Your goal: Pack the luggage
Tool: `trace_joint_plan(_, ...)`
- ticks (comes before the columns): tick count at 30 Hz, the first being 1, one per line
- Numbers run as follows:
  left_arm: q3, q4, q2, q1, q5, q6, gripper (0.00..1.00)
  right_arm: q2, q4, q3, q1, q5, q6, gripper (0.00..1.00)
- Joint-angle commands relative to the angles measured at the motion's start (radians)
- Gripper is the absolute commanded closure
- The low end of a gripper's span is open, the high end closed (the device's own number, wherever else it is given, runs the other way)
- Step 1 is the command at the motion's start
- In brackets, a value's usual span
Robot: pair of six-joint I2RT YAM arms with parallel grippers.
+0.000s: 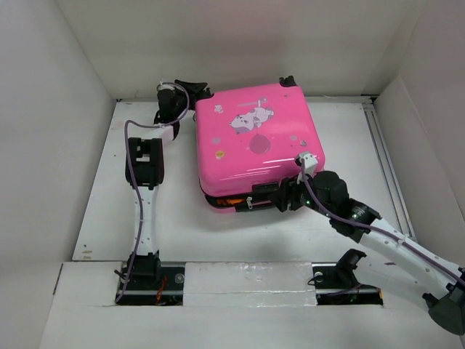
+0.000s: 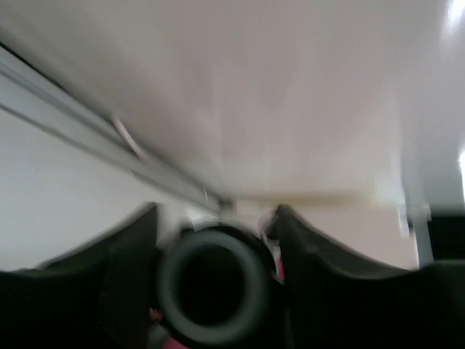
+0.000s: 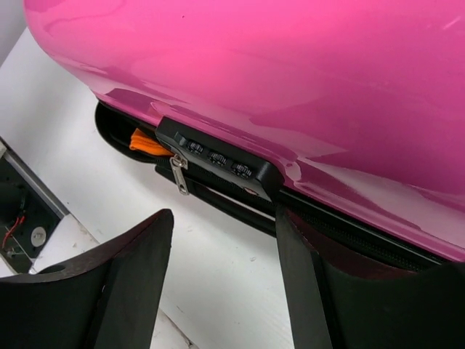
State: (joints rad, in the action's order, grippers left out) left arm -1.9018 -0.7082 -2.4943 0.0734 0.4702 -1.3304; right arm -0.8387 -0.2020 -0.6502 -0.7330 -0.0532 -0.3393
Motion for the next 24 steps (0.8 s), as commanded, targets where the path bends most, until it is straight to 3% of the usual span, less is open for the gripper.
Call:
trace_joint_plan(1,0.026,-0.267,0.011,0.046,0.027,-0.105,0.62,0.032,0.03,0.018,0.015,0.018,-0.02,0.36)
trace_joint_plan(3,0.026,-0.281,0.011,0.037,0.027,-0.105,0.92,0.043,0.02,0.027,0.015,0.018,-0.02,0.36)
trace_joint_plan(4,0.041,-0.302,0.027,0.037,0.027,-0.105,1.0,0.043,0.019,0.027,0.024,0.018,-0.02,0.36)
trace_joint_plan(7,0.122,-0.37,0.104,0.017,0.027,-0.115,1.0,0.053,0.019,0.037,0.024,0.027,-0.02,0.36)
trace_joint_plan(16,0.613,-0.534,0.445,-0.058,-0.011,-0.044,1.0,-0.042,0.074,0.046,0.127,-0.01,-0.01,0.36)
trace_joint_plan(19,0.78,-0.583,0.561,-0.067,-0.024,-0.044,1.0,-0.085,0.122,0.046,0.171,-0.083,0.012,0.36)
trace_joint_plan(24,0.928,-0.585,0.708,-0.067,-0.024,-0.053,1.0,-0.117,0.179,0.023,0.213,-0.161,0.048,0.36)
